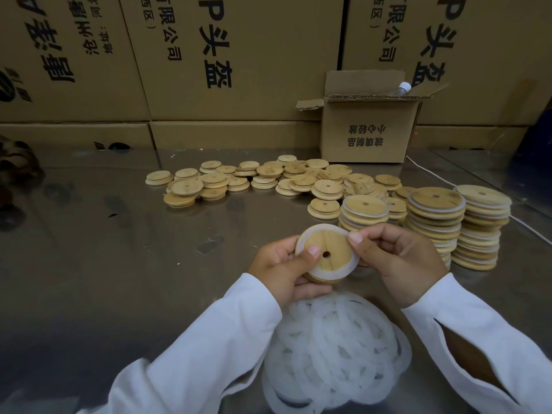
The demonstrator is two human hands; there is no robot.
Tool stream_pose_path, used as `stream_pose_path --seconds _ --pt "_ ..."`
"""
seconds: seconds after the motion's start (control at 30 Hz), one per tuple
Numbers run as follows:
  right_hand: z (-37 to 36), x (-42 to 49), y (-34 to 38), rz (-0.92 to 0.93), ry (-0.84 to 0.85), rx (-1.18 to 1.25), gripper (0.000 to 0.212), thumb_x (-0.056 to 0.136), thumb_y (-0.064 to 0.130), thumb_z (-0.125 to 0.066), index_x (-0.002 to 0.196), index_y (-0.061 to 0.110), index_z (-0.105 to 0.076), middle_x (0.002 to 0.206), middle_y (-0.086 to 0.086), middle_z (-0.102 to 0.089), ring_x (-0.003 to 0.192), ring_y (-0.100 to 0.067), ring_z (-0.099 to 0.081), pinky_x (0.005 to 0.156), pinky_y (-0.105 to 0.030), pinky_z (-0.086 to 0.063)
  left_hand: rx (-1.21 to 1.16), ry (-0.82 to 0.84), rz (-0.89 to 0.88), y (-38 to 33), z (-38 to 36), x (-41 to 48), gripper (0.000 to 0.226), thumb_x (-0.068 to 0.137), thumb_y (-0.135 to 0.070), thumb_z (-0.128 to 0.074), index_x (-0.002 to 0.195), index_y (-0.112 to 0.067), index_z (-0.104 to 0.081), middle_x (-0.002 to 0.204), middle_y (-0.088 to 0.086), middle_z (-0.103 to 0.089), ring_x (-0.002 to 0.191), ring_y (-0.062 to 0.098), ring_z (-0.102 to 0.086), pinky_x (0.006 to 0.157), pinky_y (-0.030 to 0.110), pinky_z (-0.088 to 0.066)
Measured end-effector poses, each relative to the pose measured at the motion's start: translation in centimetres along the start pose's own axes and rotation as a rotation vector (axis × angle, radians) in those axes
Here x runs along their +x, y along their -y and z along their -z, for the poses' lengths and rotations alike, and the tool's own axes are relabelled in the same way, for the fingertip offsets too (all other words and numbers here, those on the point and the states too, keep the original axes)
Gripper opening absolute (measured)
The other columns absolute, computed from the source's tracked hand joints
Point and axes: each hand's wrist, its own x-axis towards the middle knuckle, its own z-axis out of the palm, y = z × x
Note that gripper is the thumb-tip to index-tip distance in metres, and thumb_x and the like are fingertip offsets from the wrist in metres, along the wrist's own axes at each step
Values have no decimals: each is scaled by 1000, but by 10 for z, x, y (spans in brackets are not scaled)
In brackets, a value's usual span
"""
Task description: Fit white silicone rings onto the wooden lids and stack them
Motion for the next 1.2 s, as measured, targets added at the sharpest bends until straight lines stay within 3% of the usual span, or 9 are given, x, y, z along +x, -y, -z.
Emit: stream_pose_path --seconds 0.3,0.5,0.6,0.7,0.8,0.93,1.03,1.13,1.2 --pt "-2 -1 0 14 -1 -23 15 78 7 -64 65 15 -65 60 -3 -62 51 -4 -55 55 -12 -49 10 -16 -26 -3 4 3 16 90 -11 -52 93 -18 -65 82 2 -72 75 17 -70 61 25 -57" --pt "-3 -4 1 59 -46 -47 14 76 8 -67 65 17 -65 63 -2 -63 55 -6 -56 56 -12 -49 -22 -16 -25 1 0 1 17 90 -11 -52 102 -11 -63 84 6 -70 73 18 -70 59 26 -57" --pt "-5 -6 -1 54 -74 -101 13 77 11 -67 67 19 -65 65 -4 -63 61 -12 -57 64 -24 -51 -22 -33 13 2 -3 1 12 90 -9 -53 96 -10 -63 80 7 -69 67 18 -70 56 25 -57" --pt "-8 -9 -2 61 -86 -138 5 78 16 -66 75 19 -64 68 -10 -64 67 -30 -59 72 -43 -52 -47 -79 19 2 -3 2 10 89 -7 -55 95 -8 -62 86 13 -68 74 24 -69 56 25 -57" --pt "-12 -11 -3 59 -107 -147 4 76 18 -66 77 19 -63 74 -16 -64 75 -38 -60 75 -48 -52 -92 -114 -2 3 -2 3 11 88 -5 -55 96 -9 -61 88 13 -68 77 24 -69 58 25 -57" --pt "-13 -11 -7 63 -107 -189 13 80 10 -62 71 19 -62 72 -6 -64 74 -33 -62 74 -41 -53 -113 -106 -8 3 -1 2 14 85 -1 -59 94 -11 -61 87 9 -69 77 21 -70 59 26 -57" --pt "-12 -11 -8 105 -72 -249 18 83 9 -60 70 22 -60 71 2 -64 72 -22 -62 69 -28 -51 50 -118 -67 7 1 4 22 76 0 -70 90 -15 -64 88 10 -69 87 30 -67 71 36 -58" --pt "-11 -14 -5 196 -36 -365 17 82 10 -61 71 22 -61 71 10 -63 71 -8 -59 67 -19 -47 146 -130 -109 10 0 4 19 62 -17 -72 81 -17 -68 72 2 -69 74 22 -64 77 36 -54" --pt "-12 -15 -4 242 -24 -420 13 81 10 -61 74 20 -63 73 10 -63 74 -5 -57 68 -19 -46 155 -127 -111 10 1 4 9 68 -16 -73 77 -16 -70 68 3 -68 69 21 -62 75 35 -51"
